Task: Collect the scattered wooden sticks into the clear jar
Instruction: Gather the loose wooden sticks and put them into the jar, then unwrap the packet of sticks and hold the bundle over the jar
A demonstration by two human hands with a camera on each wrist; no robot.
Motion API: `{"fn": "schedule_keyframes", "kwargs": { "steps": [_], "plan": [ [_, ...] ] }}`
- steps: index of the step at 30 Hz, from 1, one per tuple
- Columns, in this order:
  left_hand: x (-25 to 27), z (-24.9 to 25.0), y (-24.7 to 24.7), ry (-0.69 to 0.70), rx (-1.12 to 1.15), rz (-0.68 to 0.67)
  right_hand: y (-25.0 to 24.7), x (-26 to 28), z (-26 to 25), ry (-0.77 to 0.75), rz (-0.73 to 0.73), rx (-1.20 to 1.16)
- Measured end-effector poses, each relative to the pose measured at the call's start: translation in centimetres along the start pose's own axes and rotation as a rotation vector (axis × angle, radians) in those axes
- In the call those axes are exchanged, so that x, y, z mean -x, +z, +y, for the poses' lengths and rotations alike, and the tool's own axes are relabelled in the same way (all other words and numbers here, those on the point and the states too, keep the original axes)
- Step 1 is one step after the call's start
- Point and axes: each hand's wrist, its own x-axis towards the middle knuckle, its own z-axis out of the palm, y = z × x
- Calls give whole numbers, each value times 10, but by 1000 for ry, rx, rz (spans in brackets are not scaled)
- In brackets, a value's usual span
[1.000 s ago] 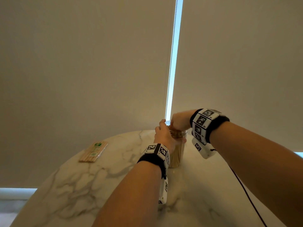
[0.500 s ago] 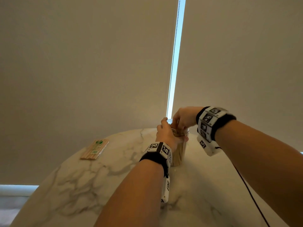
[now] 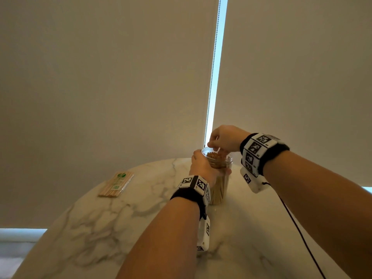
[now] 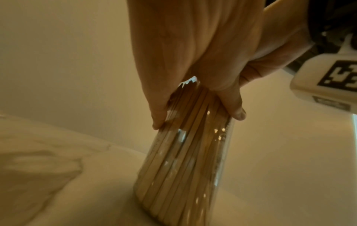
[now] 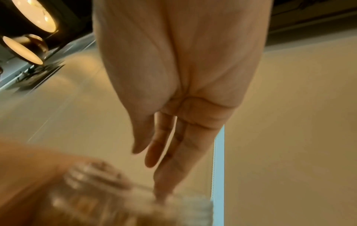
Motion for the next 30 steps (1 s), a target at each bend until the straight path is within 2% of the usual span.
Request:
{"fn": "schedule_keyframes", "kwargs": {
  "steps": [3,5,9,12,15,18,21,24,27,30],
  "plan": [
    [-1,-3,0,-2,-26,-4,-5,6,0,-6,-157,176],
    [-1,-4,2,-7,-14,-11,0,6,-3,1,-168,260],
    [-4,-3,3,-38,5,-32,10,5,-5,-20,-45,267],
    [0,-1,-10,-82,3,-160,10,19,-3,-45,65,233],
    [3,-18,-57,-90,-176,-227,5,37,-1,-71,273,39],
    [-3,-46,-124,-199,-277,-138,8,61,-9,-132,408,-86],
    [-14,-80,-183,-364,-499,34,25,90,-24,-188,352,-143],
    [-12,-112,-210,-529,-754,18,59,108,-32,-232,238,-168],
    [-9,-132,-213,-524,-935,-44,91,115,-36,-253,92,-169],
    [1,-129,-211,-501,-979,-20,110,119,-40,-253,24,-157]
  ]
}}
